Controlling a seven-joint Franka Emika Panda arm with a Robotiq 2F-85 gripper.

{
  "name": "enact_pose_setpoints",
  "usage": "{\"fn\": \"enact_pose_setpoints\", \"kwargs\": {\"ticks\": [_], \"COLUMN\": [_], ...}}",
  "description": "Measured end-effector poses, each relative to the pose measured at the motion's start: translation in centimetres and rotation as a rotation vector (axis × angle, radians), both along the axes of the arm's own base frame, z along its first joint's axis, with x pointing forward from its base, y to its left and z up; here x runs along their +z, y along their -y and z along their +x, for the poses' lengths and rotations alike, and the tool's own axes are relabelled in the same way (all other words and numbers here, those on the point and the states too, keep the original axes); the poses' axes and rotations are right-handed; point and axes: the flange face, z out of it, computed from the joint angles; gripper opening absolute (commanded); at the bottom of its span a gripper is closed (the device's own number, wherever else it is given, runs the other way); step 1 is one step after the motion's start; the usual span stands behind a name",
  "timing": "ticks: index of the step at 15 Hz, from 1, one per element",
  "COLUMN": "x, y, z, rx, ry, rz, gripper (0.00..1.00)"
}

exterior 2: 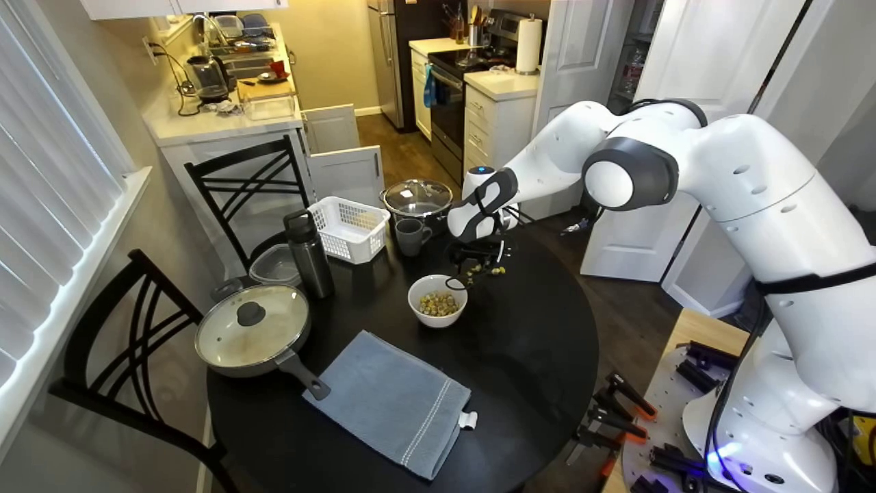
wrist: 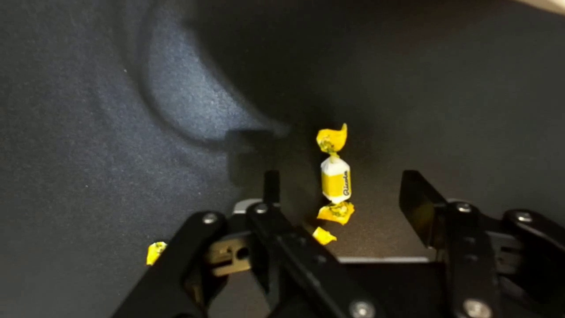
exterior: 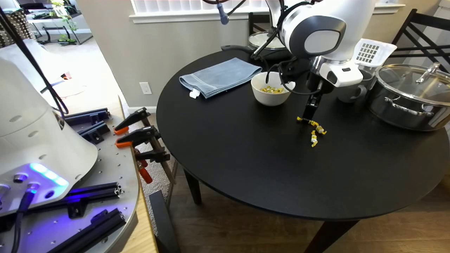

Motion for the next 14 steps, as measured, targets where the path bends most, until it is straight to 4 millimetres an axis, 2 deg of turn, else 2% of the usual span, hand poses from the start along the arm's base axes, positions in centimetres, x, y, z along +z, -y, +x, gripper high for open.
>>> {"fn": "enact_pose_setpoints", "kwargs": {"ticks": [2,3,6,10,12,14], "x": [-0.5,-0.8,-1.7,-1.5,-1.4,-1.2], "y": [0.0,-0.1,-0.1,0.3,0.4,0.4], "z": [-0.2,-0.3,-0.6,-0.6,-0.6,-0.4], "rx": [0.0,0.0,0.0,-0.003,-0.004,-0.004], "ry": [-0.007,-0.012,-0.025,-0.021,-0.017,-0.011], "rz": [0.0,0.001,0.001,-0.004,-0.006,-0.008], "gripper": [0.55,0.5,0.3,0.03,0.0,0.04]}}
